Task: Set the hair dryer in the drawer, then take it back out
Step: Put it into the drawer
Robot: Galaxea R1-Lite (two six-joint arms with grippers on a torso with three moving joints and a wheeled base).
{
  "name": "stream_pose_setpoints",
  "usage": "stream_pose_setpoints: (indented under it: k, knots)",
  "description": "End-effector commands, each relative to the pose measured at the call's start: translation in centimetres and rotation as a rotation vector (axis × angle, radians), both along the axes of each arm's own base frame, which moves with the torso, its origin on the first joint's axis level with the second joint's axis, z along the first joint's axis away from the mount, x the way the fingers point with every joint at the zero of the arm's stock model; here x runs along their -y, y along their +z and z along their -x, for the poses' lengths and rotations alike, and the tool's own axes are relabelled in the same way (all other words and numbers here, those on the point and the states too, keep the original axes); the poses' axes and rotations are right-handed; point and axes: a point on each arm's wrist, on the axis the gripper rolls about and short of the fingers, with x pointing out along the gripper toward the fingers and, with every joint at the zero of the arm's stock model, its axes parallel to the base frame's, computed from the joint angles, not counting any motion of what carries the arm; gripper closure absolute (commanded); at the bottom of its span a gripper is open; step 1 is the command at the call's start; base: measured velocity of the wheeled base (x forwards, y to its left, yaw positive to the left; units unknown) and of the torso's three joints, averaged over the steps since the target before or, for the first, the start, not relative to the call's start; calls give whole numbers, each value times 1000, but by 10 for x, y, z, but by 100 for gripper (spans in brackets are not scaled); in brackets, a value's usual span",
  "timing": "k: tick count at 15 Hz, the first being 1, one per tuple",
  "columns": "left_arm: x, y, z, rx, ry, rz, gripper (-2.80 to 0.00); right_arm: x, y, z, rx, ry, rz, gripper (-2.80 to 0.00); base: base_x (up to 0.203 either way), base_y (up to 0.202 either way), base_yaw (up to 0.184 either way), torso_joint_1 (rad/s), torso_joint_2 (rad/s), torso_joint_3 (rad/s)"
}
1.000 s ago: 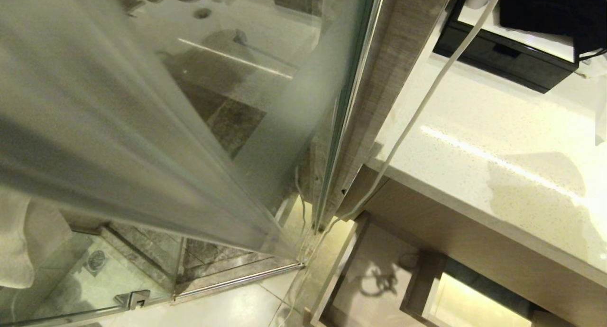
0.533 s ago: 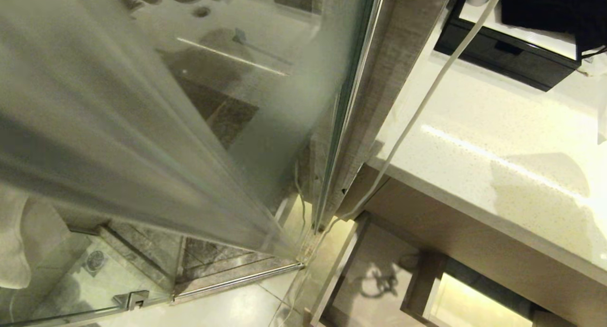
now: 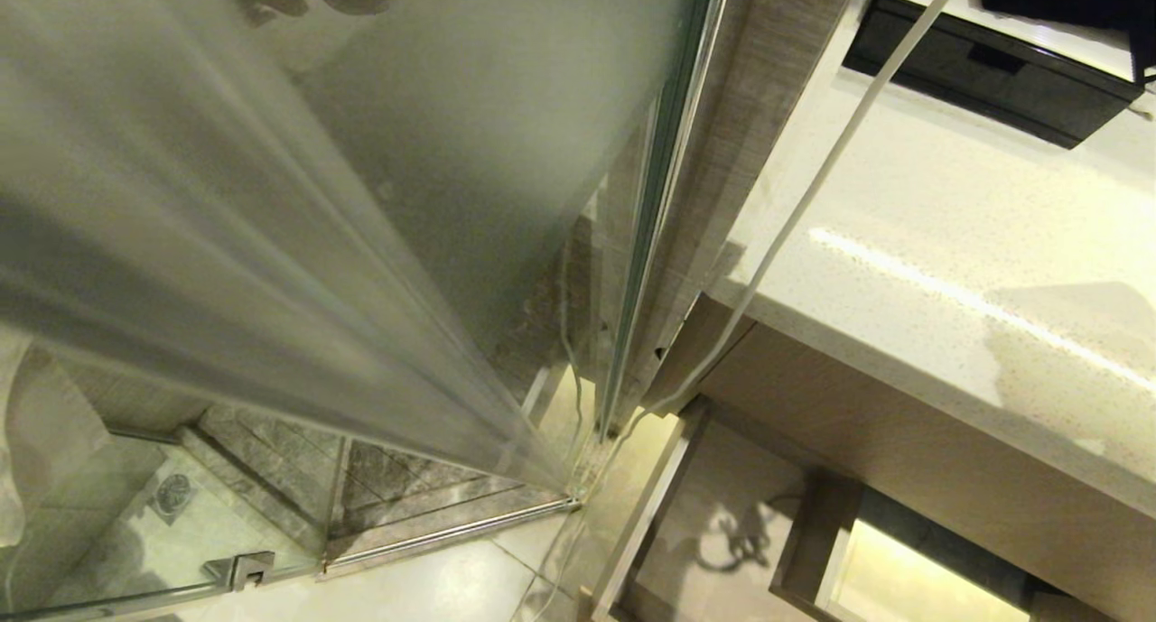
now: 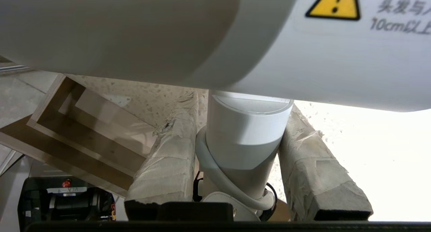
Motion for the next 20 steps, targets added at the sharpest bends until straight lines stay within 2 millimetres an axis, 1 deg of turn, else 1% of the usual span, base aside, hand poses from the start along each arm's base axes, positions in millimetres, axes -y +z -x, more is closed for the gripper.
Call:
stream_pose_setpoints:
  k: [1, 11, 15, 20]
  knots:
    - [0, 0, 0, 1, 0, 0, 0, 0, 0, 1, 1, 3, 3, 0, 0, 0, 0, -12, 28, 30]
    - [0, 0, 0, 1, 0, 0, 0, 0, -1, 1, -1, 2, 4, 0, 0, 0, 0, -15, 9, -7]
    - [0, 0, 0, 1, 1, 0, 0, -1, -3, 5, 6, 3, 4, 0, 0, 0, 0, -284, 123, -156]
    - [0, 0, 0, 1, 0, 0, 0, -2, -7, 9, 6, 4, 6, 0, 0, 0, 0, -316, 96, -225]
